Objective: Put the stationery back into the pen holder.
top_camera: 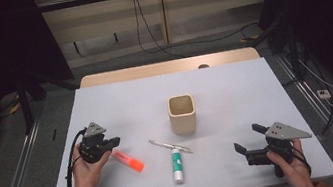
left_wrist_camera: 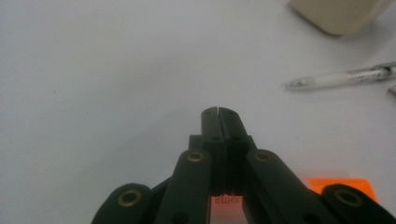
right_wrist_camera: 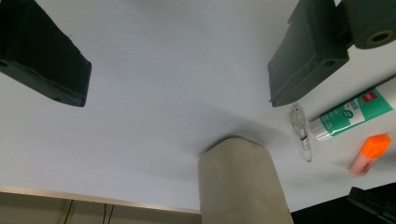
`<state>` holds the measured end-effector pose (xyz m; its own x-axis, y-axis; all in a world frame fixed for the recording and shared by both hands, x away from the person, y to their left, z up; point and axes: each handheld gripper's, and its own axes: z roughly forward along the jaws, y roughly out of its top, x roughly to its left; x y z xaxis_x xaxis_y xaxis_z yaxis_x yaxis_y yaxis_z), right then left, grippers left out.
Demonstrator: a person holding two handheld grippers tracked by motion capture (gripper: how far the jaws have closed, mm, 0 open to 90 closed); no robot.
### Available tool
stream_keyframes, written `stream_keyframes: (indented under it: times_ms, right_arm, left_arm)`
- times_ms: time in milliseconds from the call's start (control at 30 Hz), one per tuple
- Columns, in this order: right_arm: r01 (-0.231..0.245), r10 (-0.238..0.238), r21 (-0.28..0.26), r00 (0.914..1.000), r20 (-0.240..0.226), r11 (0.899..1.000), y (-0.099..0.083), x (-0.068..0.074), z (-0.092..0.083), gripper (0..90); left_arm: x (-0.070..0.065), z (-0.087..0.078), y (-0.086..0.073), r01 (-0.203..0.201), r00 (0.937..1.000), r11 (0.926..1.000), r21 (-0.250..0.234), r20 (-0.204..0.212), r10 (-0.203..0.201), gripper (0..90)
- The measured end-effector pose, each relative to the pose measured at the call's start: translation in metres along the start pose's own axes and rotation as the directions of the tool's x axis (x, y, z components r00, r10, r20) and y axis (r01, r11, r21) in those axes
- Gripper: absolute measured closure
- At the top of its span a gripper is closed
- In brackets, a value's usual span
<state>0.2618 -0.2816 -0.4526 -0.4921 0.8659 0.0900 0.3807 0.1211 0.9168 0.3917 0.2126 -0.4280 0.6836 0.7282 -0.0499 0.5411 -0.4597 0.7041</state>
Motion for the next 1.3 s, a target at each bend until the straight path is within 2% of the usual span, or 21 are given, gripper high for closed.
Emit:
stream_keyframes:
  times_ms: [67,133,167,400,533,600,633,700,767,867,1067,1300]
  right_arm:
    - [-0.002,0.002,0.001,1.0,0.001,1.0,0.0,0.0,0.0,5.8]
    - [0.0,0.0,0.004,1.0,0.0,1.0,0.0,0.0,0.0,5.7]
    - [-0.001,0.001,0.006,1.0,-0.001,1.0,0.0,0.0,-0.001,5.7]
    - [-0.001,0.001,0.009,1.0,-0.003,1.0,0.0,0.0,-0.001,5.8]
    - [0.001,-0.001,0.008,1.0,-0.003,1.0,-0.001,0.0,-0.001,5.8]
    - [0.002,-0.002,0.009,1.0,-0.004,1.0,-0.001,0.0,-0.001,5.8]
    - [0.002,-0.002,0.009,1.0,-0.005,1.0,-0.001,0.0,-0.001,5.8]
    - [0.005,-0.005,0.013,1.0,-0.008,1.0,-0.001,0.0,-0.001,5.8]
    - [0.008,-0.008,0.014,0.9999,-0.009,1.0,-0.001,0.0,-0.001,5.8]
    - [0.009,-0.009,0.014,0.9999,-0.01,1.0,-0.001,0.0,-0.001,5.7]
    - [0.012,-0.012,0.015,0.9998,-0.013,1.0,-0.001,0.001,-0.001,5.7]
    - [0.012,-0.012,0.014,0.9998,-0.013,1.0,-0.001,0.001,-0.001,5.7]
  left_arm:
    - [0.002,0.003,-0.002,0.016,0.9999,0.9999,0.005,0.0,-0.016,90.0]
    - [0.006,0.005,-0.005,0.051,0.9986,0.9987,-0.007,0.015,-0.051,90.0]
    - [0.007,0.005,-0.006,0.049,0.9988,0.9988,0.007,-0.006,-0.049,90.0]
    - [0.013,0.013,-0.009,0.056,0.9984,0.9975,0.042,0.008,-0.057,90.0]
    - [0.014,0.014,-0.01,0.048,0.9988,0.9975,0.053,-0.014,-0.047,90.0]
    - [0.016,0.015,-0.011,0.053,0.9986,0.9964,0.065,0.002,-0.054,90.0]
    - [0.016,0.016,-0.013,0.056,0.9984,0.9963,0.064,-0.006,-0.056,90.0]
    - [0.016,0.015,-0.013,0.062,0.9981,0.9959,0.066,0.001,-0.062,90.0]
    - [0.015,0.014,-0.014,0.054,0.9985,0.9958,0.074,-0.013,-0.053,90.0]
    - [0.015,0.011,-0.015,0.045,0.999,0.9959,0.078,-0.01,-0.045,90.0]
    - [0.017,0.004,-0.023,0.073,0.9972,0.9948,0.071,0.009,-0.074,90.0]
    - [0.015,-0.004,-0.028,0.057,0.9981,0.994,0.094,0.015,-0.059,90.0]
